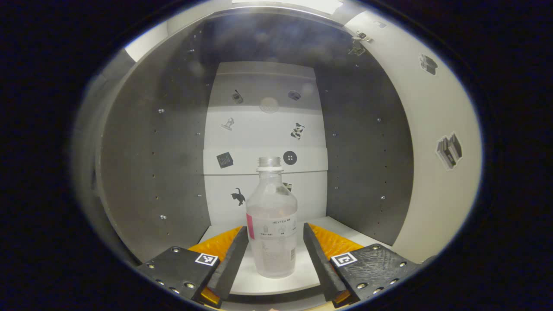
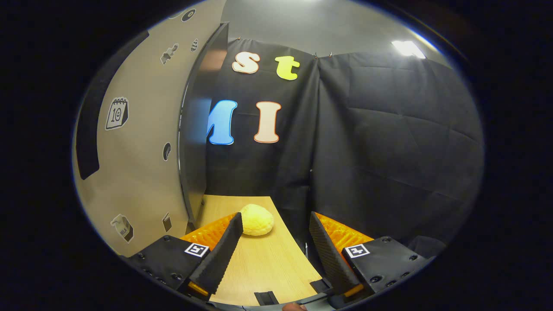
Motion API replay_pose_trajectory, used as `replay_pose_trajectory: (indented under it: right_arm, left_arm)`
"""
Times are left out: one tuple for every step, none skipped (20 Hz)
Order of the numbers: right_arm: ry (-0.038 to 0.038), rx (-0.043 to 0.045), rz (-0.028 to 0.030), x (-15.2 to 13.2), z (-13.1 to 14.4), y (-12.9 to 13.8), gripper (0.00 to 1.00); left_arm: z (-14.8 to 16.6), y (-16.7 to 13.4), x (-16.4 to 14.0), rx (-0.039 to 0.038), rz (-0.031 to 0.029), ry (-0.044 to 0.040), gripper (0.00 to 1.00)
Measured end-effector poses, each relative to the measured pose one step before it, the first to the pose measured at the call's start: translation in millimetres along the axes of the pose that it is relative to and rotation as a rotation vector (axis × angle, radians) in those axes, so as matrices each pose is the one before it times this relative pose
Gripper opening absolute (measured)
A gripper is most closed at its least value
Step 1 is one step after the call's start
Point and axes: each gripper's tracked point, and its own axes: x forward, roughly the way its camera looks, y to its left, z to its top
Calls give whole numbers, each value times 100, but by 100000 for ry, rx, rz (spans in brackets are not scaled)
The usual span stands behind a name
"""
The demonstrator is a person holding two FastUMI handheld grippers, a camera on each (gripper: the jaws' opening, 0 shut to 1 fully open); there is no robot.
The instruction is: Open the cabinet door with the right hand, grasp the bottle in the cabinet with the left hand and place it on the coaster, then close the cabinet door with the right hand.
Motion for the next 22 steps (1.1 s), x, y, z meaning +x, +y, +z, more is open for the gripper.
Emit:
replay_pose_trajectory:
  right_arm:
    - [30,167,-509,23,-26,116,98]
    - [170,22,-600,-25,50,213,98]
    - [-44,-233,-307,-16,60,326,98]
    - [-252,-479,-154,-11,154,431,98]
    - [-205,-515,-358,23,44,300,98]
    - [-109,-463,-100,-62,38,305,98]
    - [-60,-315,-14,-23,-29,408,98]
    - [213,-259,99,-74,-66,246,98]
    - [234,-204,-267,-78,-98,22,98]
    - [24,-154,-224,-199,-11,-40,98]
    - [20,-294,421,-160,-64,71,98]
    - [-517,-550,825,-174,125,44,98]
    - [-537,-749,880,-32,194,-97,98]
    - [-512,-613,669,-69,193,-307,98]
    - [-485,-84,551,-44,173,-366,98]
    - [-679,598,906,-172,247,-262,98]
    - [-993,844,1461,-127,229,-124,98]
    - [-860,589,1439,-113,202,-106,98]
    - [-472,159,1211,-102,60,-331,98]
    - [-429,-9,835,-72,69,-311,98]
    - [-602,291,818,-126,154,-282,98]
    - [-621,776,1156,-19,162,-64,98]
  left_arm:
    - [-130,-69,383,115,-595,-54,77]
    - [31,-25,436,12,-542,-115,77]
    - [-131,16,410,164,-332,-83,79]
    - [-48,97,231,402,124,39,79]
    - [-99,128,183,387,368,226,79]
    - [-100,44,193,222,-40,408,80]
    - [-183,-14,210,262,-189,814,79]
    - [-108,45,139,274,-137,438,79]
    - [-122,119,-13,244,-37,602,79]
    - [130,171,-107,-360,726,-36,79]
    - [127,-61,-609,-468,-222,449,74]
    - [259,-75,-693,-781,-270,92,72]
    - [422,142,-858,-1145,627,-670,72]
    - [492,326,-852,-1125,1218,-920,77]
    - [401,478,-941,-887,1763,-625,77]
    - [294,564,-867,-764,1907,-327,74]
    - [269,457,-1093,-594,1403,-312,74]
    - [271,535,-1045,-355,1630,-474,71]
    - [247,651,-1141,14,1812,-403,77]
    - [215,653,-1254,349,1616,-516,71]
    - [184,521,-1122,534,1573,-336,71]
    - [151,660,-976,588,1869,-73,71]
